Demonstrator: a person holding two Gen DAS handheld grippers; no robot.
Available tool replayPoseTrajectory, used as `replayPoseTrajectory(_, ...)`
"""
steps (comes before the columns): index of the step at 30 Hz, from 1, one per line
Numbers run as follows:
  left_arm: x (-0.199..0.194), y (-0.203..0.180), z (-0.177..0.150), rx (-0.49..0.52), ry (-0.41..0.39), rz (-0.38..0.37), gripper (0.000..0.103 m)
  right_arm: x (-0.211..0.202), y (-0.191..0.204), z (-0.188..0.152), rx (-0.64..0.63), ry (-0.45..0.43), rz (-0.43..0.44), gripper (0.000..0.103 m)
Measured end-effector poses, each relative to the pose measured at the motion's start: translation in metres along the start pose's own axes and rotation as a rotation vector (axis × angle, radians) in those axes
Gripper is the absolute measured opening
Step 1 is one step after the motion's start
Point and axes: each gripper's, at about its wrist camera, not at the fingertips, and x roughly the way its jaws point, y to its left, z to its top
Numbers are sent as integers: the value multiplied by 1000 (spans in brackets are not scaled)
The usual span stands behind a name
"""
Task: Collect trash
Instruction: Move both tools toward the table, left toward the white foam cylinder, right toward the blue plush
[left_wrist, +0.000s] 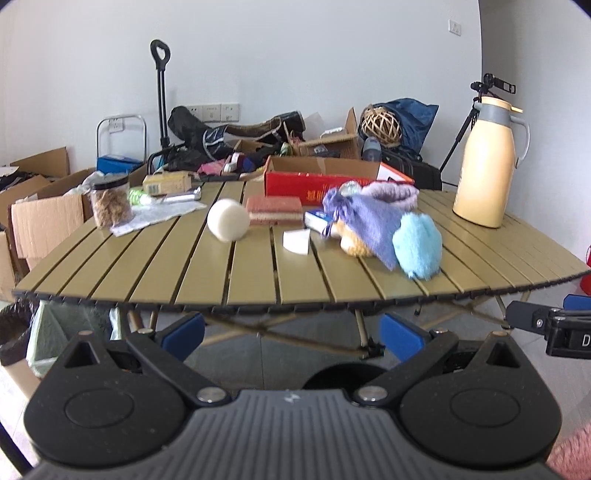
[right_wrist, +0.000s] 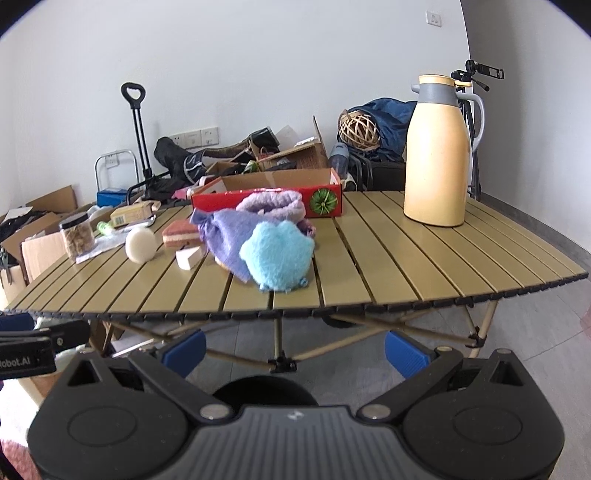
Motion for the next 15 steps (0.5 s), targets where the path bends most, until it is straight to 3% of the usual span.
replayPoseTrajectory(15, 81, -3, 50, -82, -61, 25, 103, 75, 4, 47, -11, -123, 23, 103)
